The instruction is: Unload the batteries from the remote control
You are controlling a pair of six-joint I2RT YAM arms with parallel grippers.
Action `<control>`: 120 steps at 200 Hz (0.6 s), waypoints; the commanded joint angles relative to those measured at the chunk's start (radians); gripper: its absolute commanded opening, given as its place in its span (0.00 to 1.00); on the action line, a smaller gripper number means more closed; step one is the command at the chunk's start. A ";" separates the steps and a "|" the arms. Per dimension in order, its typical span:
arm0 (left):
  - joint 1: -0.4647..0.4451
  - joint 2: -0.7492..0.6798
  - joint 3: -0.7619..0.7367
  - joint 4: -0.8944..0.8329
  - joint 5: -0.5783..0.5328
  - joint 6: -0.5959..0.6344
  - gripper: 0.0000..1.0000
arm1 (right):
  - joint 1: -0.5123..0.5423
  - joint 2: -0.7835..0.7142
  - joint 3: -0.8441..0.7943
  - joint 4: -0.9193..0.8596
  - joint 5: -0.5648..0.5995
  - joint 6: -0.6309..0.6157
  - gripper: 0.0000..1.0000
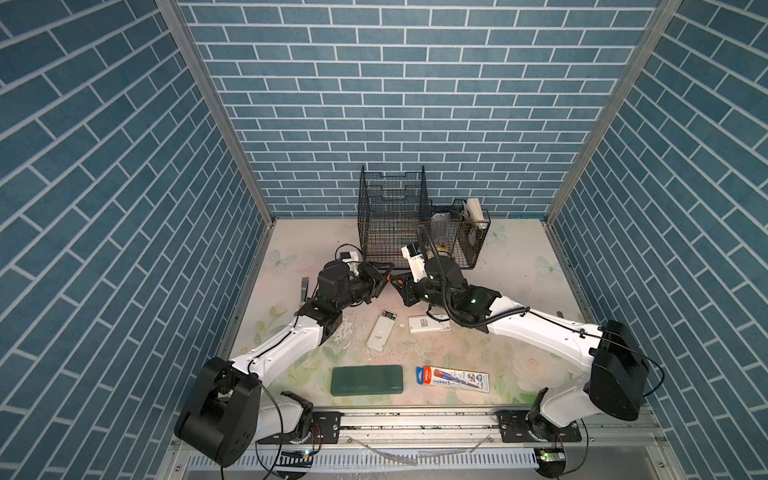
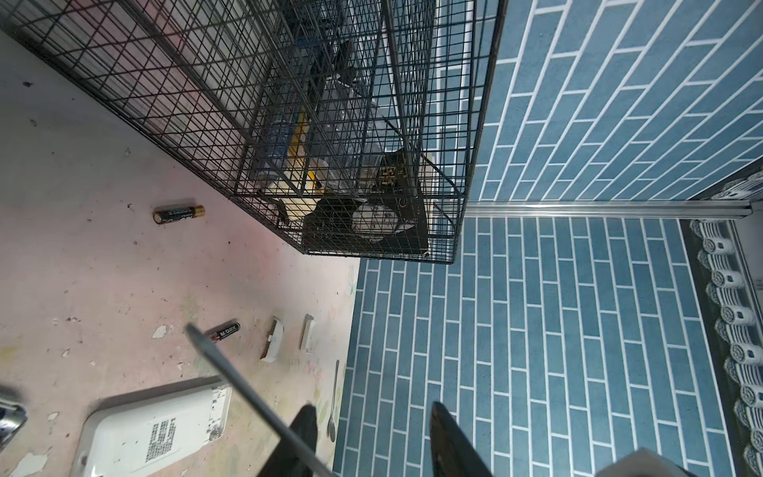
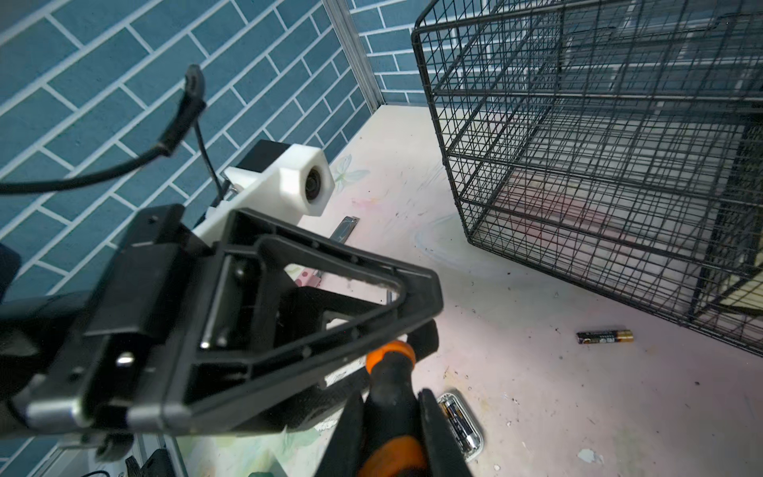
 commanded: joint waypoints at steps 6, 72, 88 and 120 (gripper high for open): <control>-0.004 0.009 0.012 0.056 0.003 -0.003 0.41 | 0.012 0.017 0.069 0.051 0.014 -0.036 0.00; -0.004 0.013 0.005 0.074 -0.006 -0.007 0.09 | 0.015 0.027 0.071 0.058 0.030 -0.030 0.00; -0.004 0.023 -0.002 0.095 -0.013 -0.015 0.00 | 0.018 0.025 0.068 0.058 0.032 -0.022 0.00; -0.003 0.048 -0.006 0.153 -0.017 -0.032 0.00 | 0.017 0.003 0.060 0.044 0.032 0.000 0.05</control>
